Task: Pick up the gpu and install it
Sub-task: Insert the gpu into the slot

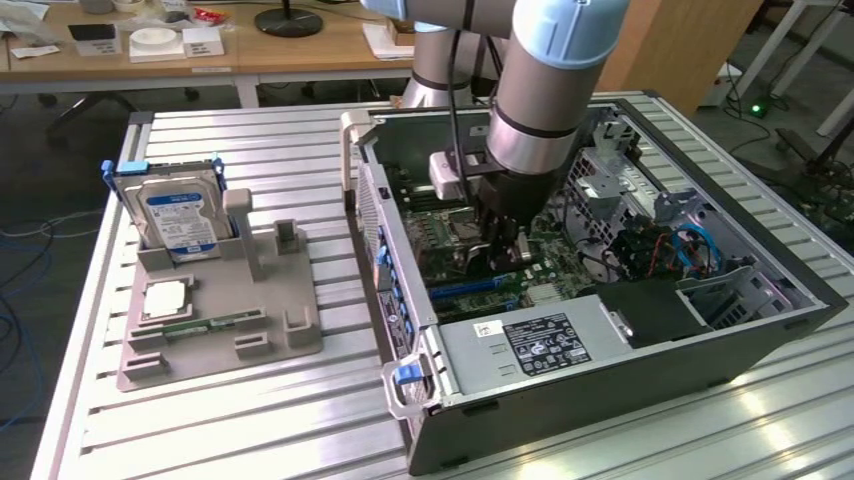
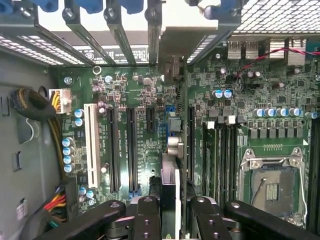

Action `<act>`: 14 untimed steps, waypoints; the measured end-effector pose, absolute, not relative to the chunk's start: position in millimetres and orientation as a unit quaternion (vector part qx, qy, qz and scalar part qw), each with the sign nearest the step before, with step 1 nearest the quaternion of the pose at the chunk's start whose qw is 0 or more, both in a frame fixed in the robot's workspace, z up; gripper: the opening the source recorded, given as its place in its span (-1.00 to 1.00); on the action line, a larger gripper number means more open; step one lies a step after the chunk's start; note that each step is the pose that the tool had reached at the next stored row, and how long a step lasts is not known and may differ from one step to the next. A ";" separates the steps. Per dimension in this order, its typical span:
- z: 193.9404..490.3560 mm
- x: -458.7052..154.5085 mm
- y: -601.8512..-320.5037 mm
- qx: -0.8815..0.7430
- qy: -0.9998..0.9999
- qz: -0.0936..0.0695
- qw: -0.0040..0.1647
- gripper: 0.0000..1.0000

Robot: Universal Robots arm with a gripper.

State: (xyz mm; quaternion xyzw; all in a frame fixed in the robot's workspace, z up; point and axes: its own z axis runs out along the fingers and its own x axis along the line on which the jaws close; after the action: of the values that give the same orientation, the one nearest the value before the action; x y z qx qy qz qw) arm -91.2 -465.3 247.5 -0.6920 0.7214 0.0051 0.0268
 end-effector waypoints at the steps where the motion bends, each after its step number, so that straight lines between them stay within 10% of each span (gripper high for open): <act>1: 246.8 -92.4 -465.3 -0.692 0.721 0.005 0.027 -0.45; 14: 240.7 -98.0 -465.3 -0.692 0.721 0.005 0.026 -0.45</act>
State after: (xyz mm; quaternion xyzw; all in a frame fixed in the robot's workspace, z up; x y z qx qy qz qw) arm -98.0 -465.3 240.7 -0.6920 0.7214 0.0052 0.0263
